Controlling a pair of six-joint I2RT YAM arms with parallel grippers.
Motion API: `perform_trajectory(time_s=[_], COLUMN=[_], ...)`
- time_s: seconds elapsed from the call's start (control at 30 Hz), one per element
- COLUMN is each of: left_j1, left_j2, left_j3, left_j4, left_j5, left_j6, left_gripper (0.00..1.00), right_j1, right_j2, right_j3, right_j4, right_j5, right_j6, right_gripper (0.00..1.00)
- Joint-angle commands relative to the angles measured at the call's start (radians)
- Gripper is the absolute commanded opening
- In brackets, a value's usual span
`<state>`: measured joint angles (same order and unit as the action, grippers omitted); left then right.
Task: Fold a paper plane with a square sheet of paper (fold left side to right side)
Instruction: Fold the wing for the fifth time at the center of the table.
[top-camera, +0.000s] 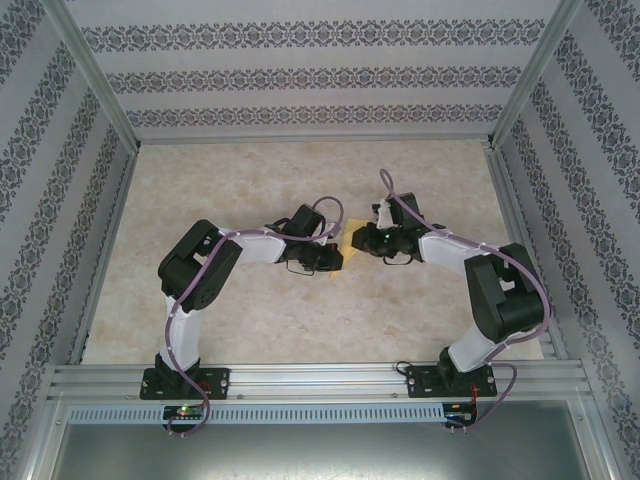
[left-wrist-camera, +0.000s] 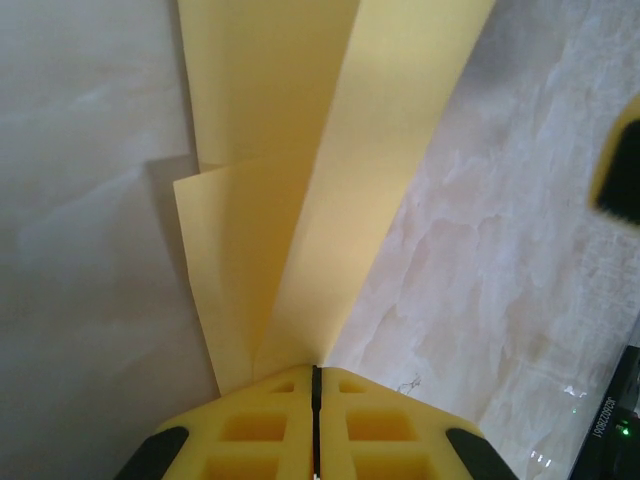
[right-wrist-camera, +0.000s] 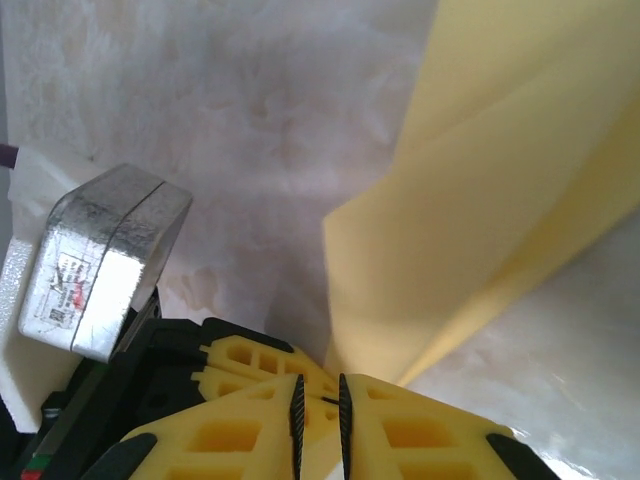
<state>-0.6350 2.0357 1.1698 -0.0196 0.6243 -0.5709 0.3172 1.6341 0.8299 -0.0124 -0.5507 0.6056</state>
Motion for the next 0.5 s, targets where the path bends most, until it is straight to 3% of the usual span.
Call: perform_trajectory(time_s=[0.0, 0.47], left_j1=[-0.025, -0.026], left_j2=[0.063, 0.060], left_j3=[-0.021, -0.026], left_j4=[-0.151, -0.161], left_j5=[-0.087, -0.088], left_j6=[0.039, 0.045], left_gripper=[0.09, 0.09], right_j1=[0.015, 0.011], right_j2=[0.046, 0.185], right_j3=[-0.003, 0.066], right_j4=[0.086, 0.074], right_j5=[-0.009, 0.036], right_j6=[0.021, -0.069], right_gripper=[0.20, 0.20])
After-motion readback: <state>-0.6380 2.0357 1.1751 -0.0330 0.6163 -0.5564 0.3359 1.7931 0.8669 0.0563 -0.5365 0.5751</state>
